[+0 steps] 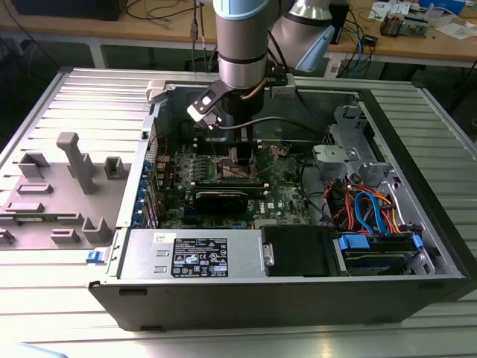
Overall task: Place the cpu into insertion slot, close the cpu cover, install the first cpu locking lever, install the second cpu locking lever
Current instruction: 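Place the cpu into insertion slot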
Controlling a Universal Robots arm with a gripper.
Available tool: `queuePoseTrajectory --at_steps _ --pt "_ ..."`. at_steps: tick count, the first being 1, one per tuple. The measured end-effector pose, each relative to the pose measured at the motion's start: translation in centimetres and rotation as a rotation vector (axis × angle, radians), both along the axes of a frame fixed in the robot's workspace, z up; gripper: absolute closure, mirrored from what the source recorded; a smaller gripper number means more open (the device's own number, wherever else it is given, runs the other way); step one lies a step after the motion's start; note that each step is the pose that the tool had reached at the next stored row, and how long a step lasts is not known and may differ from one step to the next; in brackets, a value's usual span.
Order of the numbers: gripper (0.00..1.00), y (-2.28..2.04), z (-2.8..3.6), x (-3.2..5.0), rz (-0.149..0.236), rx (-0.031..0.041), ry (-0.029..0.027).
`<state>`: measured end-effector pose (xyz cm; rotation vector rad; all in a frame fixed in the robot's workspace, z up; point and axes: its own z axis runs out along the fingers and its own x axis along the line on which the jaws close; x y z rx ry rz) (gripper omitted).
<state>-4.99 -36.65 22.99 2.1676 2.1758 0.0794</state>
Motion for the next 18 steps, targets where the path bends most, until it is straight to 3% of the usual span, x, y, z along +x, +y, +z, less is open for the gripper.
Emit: queuePoseTrajectory --at_steps 4,18 --pt "0.45 0.0 -0.58 -0.63 0.01 0.0 0.0" --pt "0.45 -0.06 -2.07 -1.09 0.012 -0.0024 -0.0002"
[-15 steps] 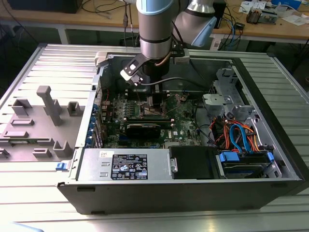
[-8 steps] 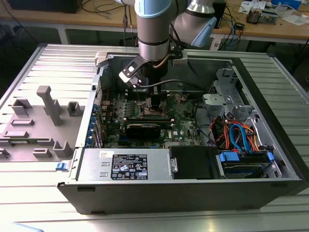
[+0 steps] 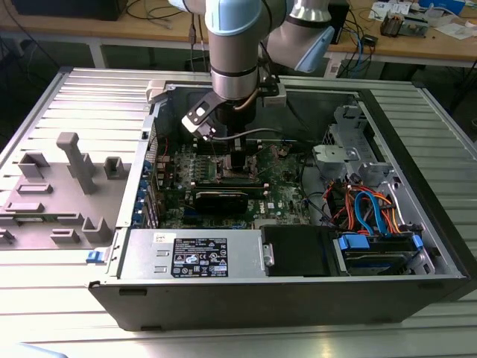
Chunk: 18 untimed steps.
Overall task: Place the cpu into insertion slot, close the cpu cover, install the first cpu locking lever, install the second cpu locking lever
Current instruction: 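Place the cpu into insertion slot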
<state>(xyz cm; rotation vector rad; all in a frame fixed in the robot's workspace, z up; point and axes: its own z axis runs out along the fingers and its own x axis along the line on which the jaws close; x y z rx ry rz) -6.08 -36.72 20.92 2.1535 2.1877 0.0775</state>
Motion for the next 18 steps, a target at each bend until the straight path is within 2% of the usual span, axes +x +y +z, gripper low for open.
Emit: queuePoseTrajectory --at_steps 8,13,15,18 --pt "0.45 -0.44 -0.36 -0.07 0.0 0.0002 -0.0001" --pt "0.45 -0.48 -0.45 -0.1 0.0 0.0001 0.0" --pt "0.45 -0.48 -0.62 -0.12 0.0 0.0009 -0.0027" --pt "0.45 -0.47 -0.69 -0.14 0.0 0.0011 -0.0037"
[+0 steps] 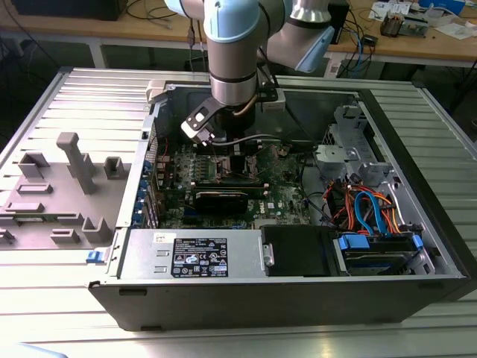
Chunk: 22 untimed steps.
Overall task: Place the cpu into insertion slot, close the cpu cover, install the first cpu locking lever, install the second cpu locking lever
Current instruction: 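Place the cpu into insertion slot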
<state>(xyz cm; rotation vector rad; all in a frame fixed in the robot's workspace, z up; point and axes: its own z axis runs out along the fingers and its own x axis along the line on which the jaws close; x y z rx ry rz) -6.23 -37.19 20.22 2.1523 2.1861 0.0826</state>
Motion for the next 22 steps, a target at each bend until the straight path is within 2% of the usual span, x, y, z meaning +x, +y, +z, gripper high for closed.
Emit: queuePoseTrajectory --at_steps 3,6,22 --pt "0.45 0.0 -0.05 -0.04 0.0 -0.0002 -0.0008" --pt "0.45 -0.01 -0.27 -0.14 0.0 -0.0004 -0.0061" --pt "0.45 0.0 -0.13 -0.21 0.0 0.0001 -0.007"
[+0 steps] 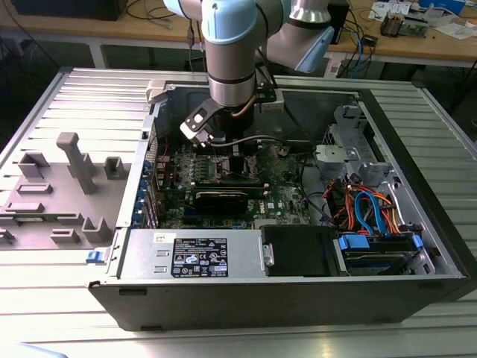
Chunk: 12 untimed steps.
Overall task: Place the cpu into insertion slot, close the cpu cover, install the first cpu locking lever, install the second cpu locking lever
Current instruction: 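Place the cpu into insertion slot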
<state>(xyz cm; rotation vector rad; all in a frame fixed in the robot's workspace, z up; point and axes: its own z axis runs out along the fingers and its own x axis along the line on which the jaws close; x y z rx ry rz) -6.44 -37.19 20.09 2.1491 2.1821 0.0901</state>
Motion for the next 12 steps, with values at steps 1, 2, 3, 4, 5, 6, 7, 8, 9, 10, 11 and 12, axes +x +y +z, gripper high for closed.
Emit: queuePoseTrajectory --at_steps 1,2,3,4,5,6,7,8,9,10,11,12 --pt "0.45 -0.01 0.0 0.0 -0.001 -0.0002 0.0001" --pt "0.45 -0.01 -0.02 0.0 -0.007 -0.0003 0.0003" --pt "0.45 -0.01 -0.04 0.0 -0.013 0.0 0.0004" --pt "0.45 -0.01 -0.05 0.0 -0.016 0.0002 0.0003" --pt "0.45 -0.01 -0.05 0.0 -0.016 0.0003 0.0002" --pt "0.45 -0.01 -0.07 0.0 -0.017 0.0023 0.0002" --pt "0.45 -0.01 -0.07 0.0 -0.017 0.005 0.0001" --pt "0.45 0.0 -0.08 0.0 -0.017 0.0066 0.0002" --pt "0.45 0.0 -0.09 0.0 -0.017 0.0075 0.0001" --pt "0.45 -0.01 -0.11 0.0 -0.018 0.0079 0.0002" --pt "0.45 -0.03 -0.15 -0.01 -0.02 0.0076 0.0005" --pt "0.45 -0.04 -0.17 -0.01 -0.021 0.0074 0.0006"
